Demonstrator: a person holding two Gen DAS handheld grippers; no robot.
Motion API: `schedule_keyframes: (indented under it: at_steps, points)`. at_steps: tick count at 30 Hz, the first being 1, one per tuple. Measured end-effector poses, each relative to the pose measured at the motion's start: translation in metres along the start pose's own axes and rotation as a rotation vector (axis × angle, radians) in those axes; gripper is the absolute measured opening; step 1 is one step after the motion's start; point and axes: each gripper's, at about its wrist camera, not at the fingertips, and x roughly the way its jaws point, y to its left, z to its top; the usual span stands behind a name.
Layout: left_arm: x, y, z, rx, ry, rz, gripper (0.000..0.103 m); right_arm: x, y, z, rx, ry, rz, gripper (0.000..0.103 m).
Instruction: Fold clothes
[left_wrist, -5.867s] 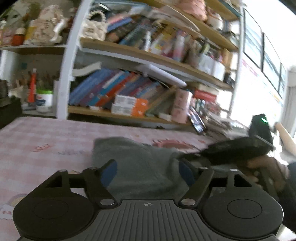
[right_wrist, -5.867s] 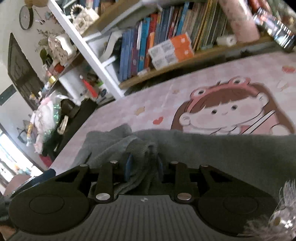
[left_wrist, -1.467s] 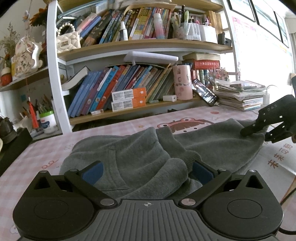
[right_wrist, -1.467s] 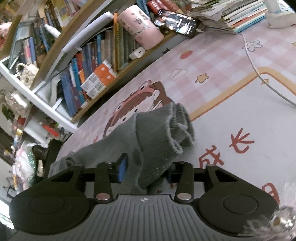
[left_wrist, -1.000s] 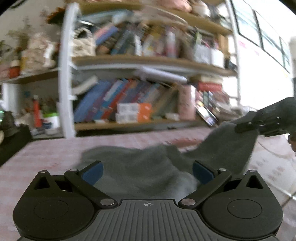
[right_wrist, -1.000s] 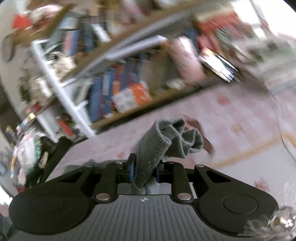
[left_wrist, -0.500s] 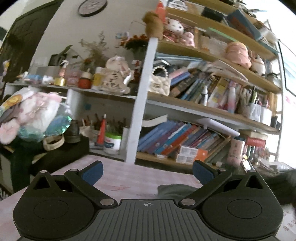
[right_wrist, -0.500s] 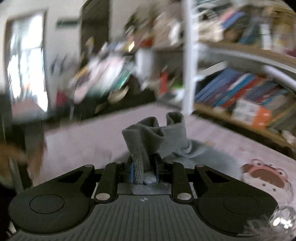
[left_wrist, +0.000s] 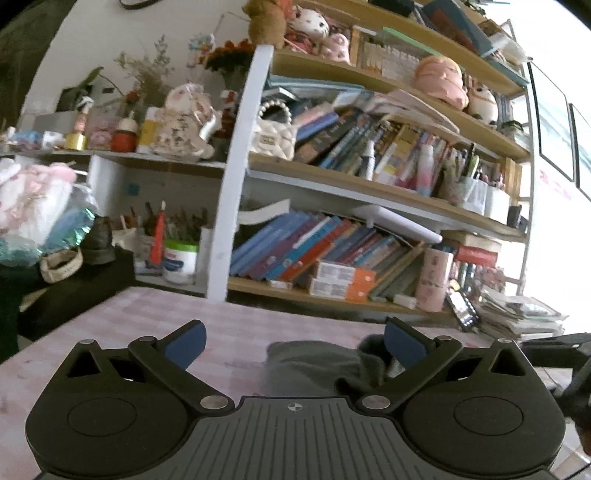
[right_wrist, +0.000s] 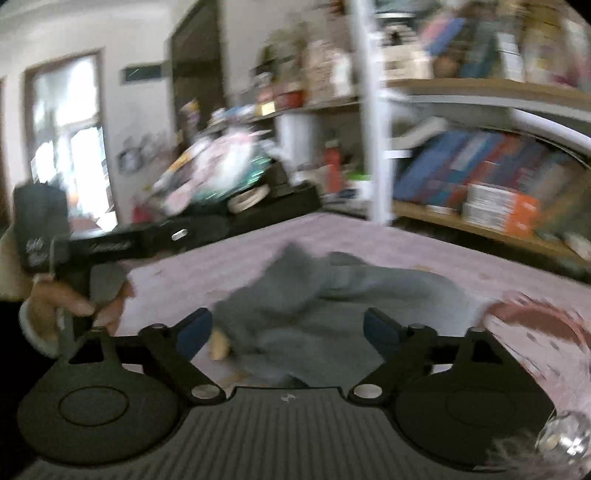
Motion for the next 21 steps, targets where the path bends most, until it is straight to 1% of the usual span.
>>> schedule_keyframes:
  at_steps: [2,4,6,8,10,12,14,15,16,17,19,20,21]
  points:
    - [0.004,-0.004,0.0,-0.013,0.015,-0.025,0.103,-0.011,-0.02,-0.003,0.088,-0.023,-0.058,0.1]
    - [0.009,-0.01,-0.001,-0.019,0.028,-0.056,0.103,-0.02,-0.043,-0.009,0.182,-0.028,-0.131,0.101]
    - [0.014,-0.019,-0.001,0.001,0.037,-0.091,0.103,-0.024,-0.06,-0.015,0.265,-0.015,-0.194,0.103]
    - [0.02,-0.029,-0.003,0.032,0.043,-0.106,0.103,-0.025,-0.075,-0.023,0.346,0.007,-0.244,0.103]
    - [0.029,-0.036,-0.005,0.045,0.069,-0.108,0.103,-0.024,-0.081,-0.03,0.392,0.023,-0.259,0.103]
    - [0.04,-0.037,-0.009,0.04,0.122,-0.114,0.101,-0.022,-0.085,-0.036,0.422,0.034,-0.262,0.103]
    - [0.05,-0.038,-0.013,0.034,0.18,-0.122,0.085,-0.02,-0.084,-0.039,0.423,0.036,-0.258,0.103]
    - [0.056,-0.038,-0.015,0.03,0.208,-0.125,0.08,-0.019,-0.083,-0.039,0.422,0.036,-0.257,0.103]
    - [0.061,-0.039,-0.017,0.027,0.237,-0.129,0.068,-0.018,-0.083,-0.039,0.425,0.034,-0.256,0.103]
    - [0.067,-0.039,-0.02,0.023,0.265,-0.132,0.053,-0.018,-0.083,-0.038,0.431,0.031,-0.253,0.103]
    - [0.077,-0.039,-0.024,0.016,0.323,-0.14,0.031,-0.017,-0.083,-0.037,0.444,0.027,-0.244,0.103]
    - [0.081,-0.039,-0.026,0.019,0.336,-0.149,0.024,-0.016,-0.083,-0.036,0.45,0.028,-0.24,0.103]
    - [0.079,-0.033,-0.022,-0.009,0.318,-0.176,0.021,-0.014,-0.084,-0.035,0.453,0.032,-0.239,0.103]
